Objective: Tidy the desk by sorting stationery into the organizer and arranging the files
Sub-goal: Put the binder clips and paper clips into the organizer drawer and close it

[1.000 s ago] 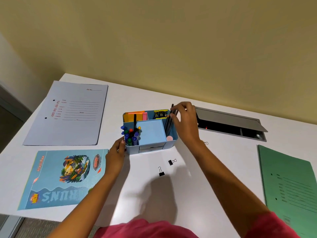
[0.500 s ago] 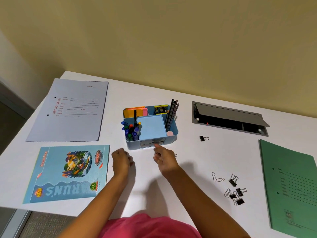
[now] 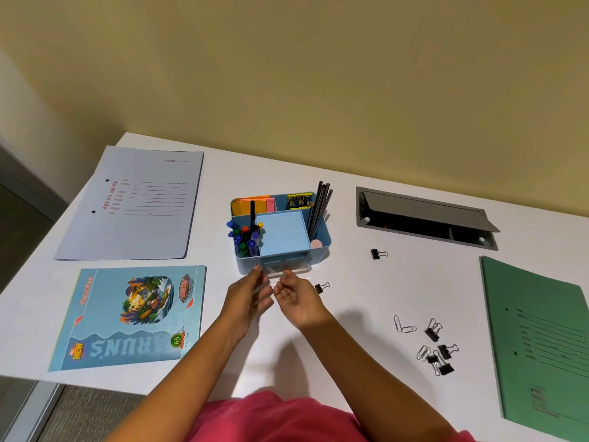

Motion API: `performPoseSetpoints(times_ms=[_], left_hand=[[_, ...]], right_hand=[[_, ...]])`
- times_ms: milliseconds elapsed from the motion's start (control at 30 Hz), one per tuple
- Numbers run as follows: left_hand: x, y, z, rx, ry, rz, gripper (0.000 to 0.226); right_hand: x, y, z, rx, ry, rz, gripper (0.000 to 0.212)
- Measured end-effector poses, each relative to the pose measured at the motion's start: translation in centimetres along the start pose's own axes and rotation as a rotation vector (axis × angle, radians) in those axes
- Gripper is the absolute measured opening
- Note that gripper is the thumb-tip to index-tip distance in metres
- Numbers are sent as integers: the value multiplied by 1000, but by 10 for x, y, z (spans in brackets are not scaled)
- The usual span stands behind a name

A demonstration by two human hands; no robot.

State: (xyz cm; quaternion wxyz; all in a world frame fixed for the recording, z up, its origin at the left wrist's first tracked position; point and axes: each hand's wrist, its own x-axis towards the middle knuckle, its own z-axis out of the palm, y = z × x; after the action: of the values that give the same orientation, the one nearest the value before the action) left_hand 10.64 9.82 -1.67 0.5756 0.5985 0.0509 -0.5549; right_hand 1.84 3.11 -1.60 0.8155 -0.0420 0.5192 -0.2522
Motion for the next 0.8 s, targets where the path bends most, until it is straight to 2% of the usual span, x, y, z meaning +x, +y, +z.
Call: performPoseSetpoints(times_ms=[100,200,267,367,467,533,600,667,733,800], left_hand=[[0,-2,-2,27,-8,10,37],[-1,-6,-3,24,-11,10,33],[-2,-9,-3,-16,-10,11,27],[-5,-12,-4,-60,-13,18,16],[-4,-13,-4,-73,0,13,14],[-3,-14,-4,-69,4,14,14],[-2,-14,-4,-63,1,22,15],[-2,-14,-4,-58,-6,25,14],[-2,-14,-4,-58,-7,27,13],[-3,-14,-4,-55,-4,26,13]], right_hand=[[-6,5,-13,-23,16,16,22],[-11,11,-27,-44,27,22,20],[-10,10,-36,-131,43,-40,16],[-3,4,-51,-488,115,-299,23],[2,-4,-68,-956,307,-746,33],[7,-8,-80,-1316,367,-952,43],[15,-13,-90,-1540,305,-969,48],[16,-18,-97,-1677,220,-917,39],[17,-21,-105,-1784,180,-1006,33],[15,-22,-111,-1836,225,-1093,26]])
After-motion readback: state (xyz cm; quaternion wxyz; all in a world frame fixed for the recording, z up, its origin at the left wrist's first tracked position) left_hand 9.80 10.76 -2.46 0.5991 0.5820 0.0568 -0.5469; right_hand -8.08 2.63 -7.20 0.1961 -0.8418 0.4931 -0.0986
